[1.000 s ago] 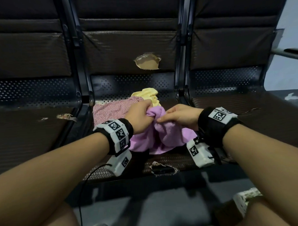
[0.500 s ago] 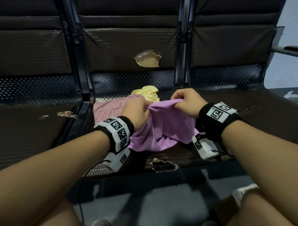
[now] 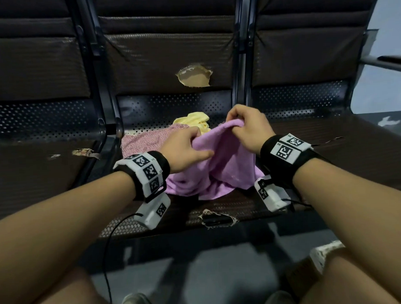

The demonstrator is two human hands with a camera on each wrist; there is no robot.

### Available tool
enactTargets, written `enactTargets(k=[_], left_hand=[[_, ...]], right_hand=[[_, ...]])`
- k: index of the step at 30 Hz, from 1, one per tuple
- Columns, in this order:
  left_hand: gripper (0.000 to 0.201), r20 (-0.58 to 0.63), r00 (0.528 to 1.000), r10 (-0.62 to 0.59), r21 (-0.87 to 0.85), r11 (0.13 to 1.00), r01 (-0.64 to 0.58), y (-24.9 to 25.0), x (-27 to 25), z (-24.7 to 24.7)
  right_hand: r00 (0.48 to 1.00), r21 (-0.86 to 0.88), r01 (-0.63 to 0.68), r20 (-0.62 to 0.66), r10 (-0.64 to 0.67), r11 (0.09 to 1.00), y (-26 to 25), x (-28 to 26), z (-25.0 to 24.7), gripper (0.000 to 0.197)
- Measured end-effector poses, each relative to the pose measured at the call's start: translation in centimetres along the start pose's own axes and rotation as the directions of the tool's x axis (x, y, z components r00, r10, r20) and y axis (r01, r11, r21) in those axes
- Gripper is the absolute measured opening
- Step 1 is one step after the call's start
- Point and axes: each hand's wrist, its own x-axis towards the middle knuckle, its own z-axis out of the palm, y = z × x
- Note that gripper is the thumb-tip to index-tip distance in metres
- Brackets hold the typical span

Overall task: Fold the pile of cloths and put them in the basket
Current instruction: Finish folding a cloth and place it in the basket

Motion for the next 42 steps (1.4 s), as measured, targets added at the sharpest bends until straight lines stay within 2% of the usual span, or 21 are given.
enactTargets(k=[1, 3, 6, 9, 11, 13, 15, 18, 19, 21, 23, 25, 27, 29, 31, 33, 35, 37, 40, 42], left_hand=[[0.040, 0.032, 0.999, -0.025, -0.073, 0.997, 0.027, 0.2, 0.0, 0.1], [0.032, 0.074, 0.994, -0.083, -0.142, 0.985, 0.093, 0.5, 0.0, 0.3], [0.018, 0.009, 0.992, -0.126, 0.000, 0.992, 0.126, 0.4, 0.1, 0.4], [0.018, -0.107, 0.973, -0.204, 0.126, 0.968, 0.216, -0.1, 0.7, -0.3], [0.019, -0.117, 0.955, -0.274, 0.016, 0.961, 0.277, -0.3, 1.2, -0.7], [0.014, -0.043, 0.953, -0.300, -0.230, 0.931, 0.283, 0.1, 1.2, -0.6], [0.022, 0.082, 0.964, -0.254, -0.385, 0.884, 0.266, 0.8, 1.1, -0.3], [0.038, 0.168, 0.968, -0.186, -0.338, 0.911, 0.234, 1.3, 0.9, 0.3], [0.044, 0.139, 0.972, -0.191, -0.306, 0.925, 0.226, 1.3, 1.0, 0.4], [0.044, -0.003, 0.972, -0.233, -0.204, 0.952, 0.228, 0.8, 1.4, 0.3], [0.033, -0.145, 0.944, -0.296, -0.069, 0.955, 0.289, 0.2, 1.8, 0.0], [0.019, -0.220, 0.909, -0.355, -0.012, 0.932, 0.361, -0.3, 2.1, -0.1], [0.007, -0.234, 0.864, -0.445, -0.116, 0.895, 0.430, -0.8, 2.3, -0.1], [0.026, -0.174, 0.816, -0.551, -0.292, 0.821, 0.491, -1.3, 2.6, -0.3], [0.035, -0.108, 0.795, -0.596, -0.434, 0.748, 0.502, -1.6, 2.8, -0.5], [0.034, -0.113, 0.790, -0.603, -0.558, 0.696, 0.451, -1.4, 3.0, -0.5], [0.036, -0.161, 0.774, -0.612, -0.668, 0.645, 0.371, -0.6, 3.1, -0.6], [0.037, -0.192, 0.775, -0.602, -0.712, 0.629, 0.312, 0.4, 3.2, -0.6], [0.036, -0.169, 0.802, -0.573, -0.801, 0.554, 0.228, 2.0, 3.3, -0.7], [0.032, -0.167, 0.821, -0.545, -0.819, 0.540, 0.192, 2.8, 3.3, -0.6]], right_hand=[[1.000, -0.005, -0.007, -0.022, 0.007, 1.000, 0.1, 0.0, -0.2, 0.018], [0.999, -0.041, -0.029, -0.036, 0.028, 0.999, 0.2, 0.1, -0.4, 0.013], [0.997, -0.158, -0.071, -0.013, 0.070, 0.985, 0.4, 0.2, -0.5, 0.008], [0.994, -0.186, -0.034, 0.099, 0.053, 0.982, 0.7, 0.0, -0.4, 0.016], [0.979, -0.147, 0.024, 0.203, 0.006, 0.989, 0.9, -0.5, 0.0, 0.019], [0.970, -0.110, 0.064, 0.240, -0.036, 0.992, 0.9, -1.0, 0.4, 0.019], [0.976, -0.103, 0.080, 0.208, -0.057, 0.991, 0.9, -1.0, 0.6, 0.018], [0.983, -0.073, 0.074, 0.173, -0.061, 0.995, 0.7, -0.8, 0.6, 0.017], [0.981, -0.058, 0.073, 0.186, -0.061, 0.996, 0.7, -0.8, 0.6, 0.018], [0.970, -0.070, 0.080, 0.236, -0.061, 0.994, 0.8, -1.0, 0.7, 0.021], [0.958, -0.102, 0.091, 0.282, -0.058, 0.991, 0.9, -1.2, 1.0, 0.024], [0.949, -0.146, 0.121, 0.306, -0.072, 0.982, 0.8, -1.3, 1.1, 0.026], [0.950, -0.155, 0.166, 0.292, -0.116, 0.974, 0.5, -1.3, 1.1, 0.020], [0.958, -0.069, 0.189, 0.230, -0.169, 0.980, 0.2, -1.4, 1.0, 0.013], [0.955, 0.002, 0.232, 0.187, -0.228, 0.973, -0.5, -1.6, 0.8, 0.032], [0.930, -0.036, 0.278, 0.258, -0.260, 0.960, -1.4, -1.7, 0.9, 0.039], [0.882, -0.154, 0.304, 0.418, -0.217, 0.940, -2.0, -1.8, 1.2, 0.032], [0.832, -0.327, 0.310, 0.549, -0.087, 0.893, -2.2, -2.1, 1.5, 0.026], [0.791, -0.507, 0.250, 0.599, 0.128, 0.825, -2.1, -2.5, 2.0, 0.021], [0.798, -0.507, 0.186, 0.578, 0.173, 0.841, -2.4, -2.4, 2.1, 0.028]])
